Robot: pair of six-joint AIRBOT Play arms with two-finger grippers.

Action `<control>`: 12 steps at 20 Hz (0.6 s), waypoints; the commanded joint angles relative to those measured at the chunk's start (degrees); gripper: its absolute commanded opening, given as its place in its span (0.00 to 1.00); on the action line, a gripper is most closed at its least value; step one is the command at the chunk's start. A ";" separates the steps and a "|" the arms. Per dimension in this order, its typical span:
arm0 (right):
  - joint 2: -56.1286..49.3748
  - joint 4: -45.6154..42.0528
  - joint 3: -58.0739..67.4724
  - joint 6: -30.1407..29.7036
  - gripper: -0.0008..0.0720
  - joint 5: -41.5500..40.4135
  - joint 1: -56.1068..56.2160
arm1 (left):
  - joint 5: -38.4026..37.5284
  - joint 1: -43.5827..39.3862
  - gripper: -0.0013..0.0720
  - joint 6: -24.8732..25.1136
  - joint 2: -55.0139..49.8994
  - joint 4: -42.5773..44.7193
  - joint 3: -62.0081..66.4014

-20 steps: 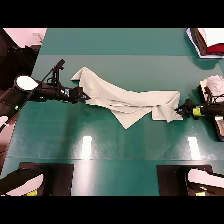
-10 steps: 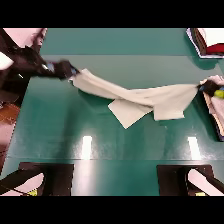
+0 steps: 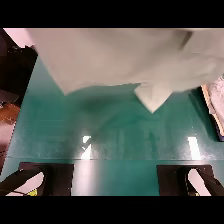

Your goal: Fold the shirts.

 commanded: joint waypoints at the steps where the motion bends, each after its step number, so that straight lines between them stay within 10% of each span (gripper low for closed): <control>1: 3.04 -0.17 9.49 1.86 0.03 0.28 -3.37 | 3.69 0.17 0.05 -0.07 6.73 0.87 3.30; 12: -5.20 -4.07 26.67 14.16 0.03 23.76 -11.26 | 1.64 0.17 0.05 -8.11 13.55 5.49 -9.90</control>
